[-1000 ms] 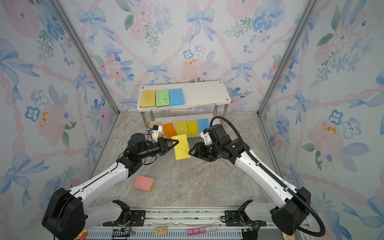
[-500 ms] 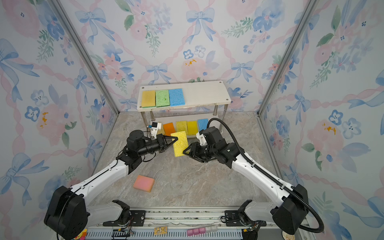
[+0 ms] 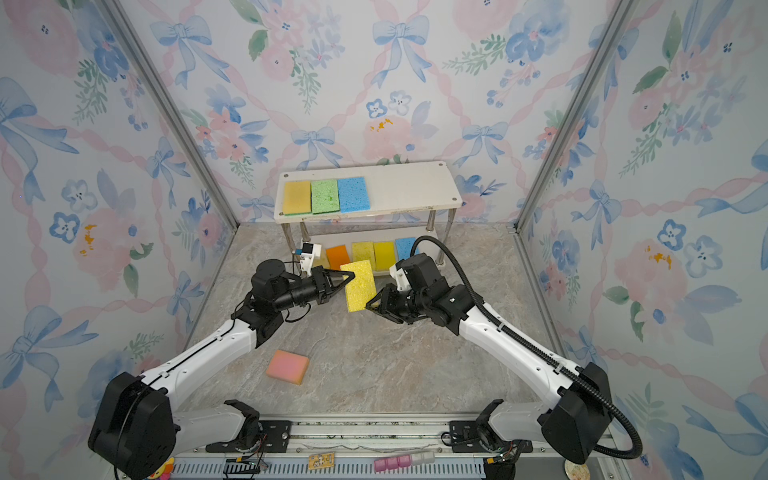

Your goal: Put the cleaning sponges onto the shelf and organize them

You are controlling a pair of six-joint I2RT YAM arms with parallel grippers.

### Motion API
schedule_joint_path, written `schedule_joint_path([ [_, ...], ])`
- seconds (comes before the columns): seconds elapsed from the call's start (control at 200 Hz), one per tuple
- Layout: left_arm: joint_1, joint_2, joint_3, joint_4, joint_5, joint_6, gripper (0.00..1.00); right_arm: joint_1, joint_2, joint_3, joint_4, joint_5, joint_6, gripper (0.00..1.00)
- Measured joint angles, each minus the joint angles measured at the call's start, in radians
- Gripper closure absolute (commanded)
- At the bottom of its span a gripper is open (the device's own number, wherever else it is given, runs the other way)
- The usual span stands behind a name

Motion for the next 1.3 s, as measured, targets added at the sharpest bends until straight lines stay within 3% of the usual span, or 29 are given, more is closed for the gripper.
schedule_joint_path([
  [0.15,0.000,0.000,0.000,0.002,0.000,-0.003,1.00,0.000,0.000,0.000,0.002,0.000,0.000,0.74],
  [0.4,0.000,0.000,0.000,0.016,0.000,-0.015,1.00,0.000,0.000,0.000,0.002,0.011,-0.003,0.92],
  [0.61,0.013,0.000,0.000,0.016,0.009,-0.018,1.00,0.007,-0.010,0.000,0.000,0.034,-0.005,0.98],
  [0.66,0.016,0.000,0.000,0.015,0.013,-0.018,1.00,0.012,-0.014,0.003,-0.005,0.042,-0.012,0.94],
  [0.745,0.021,0.000,0.000,0.015,0.019,-0.018,1.00,0.014,-0.026,0.005,-0.016,0.048,-0.024,0.63],
  [0.785,0.024,-0.002,0.000,0.015,0.018,-0.019,1.00,0.014,-0.034,0.005,-0.026,0.053,-0.028,0.57],
  [1.3,0.028,-0.026,0.000,0.024,0.019,-0.050,1.00,0.006,-0.069,0.003,-0.002,0.045,-0.029,0.57],
])
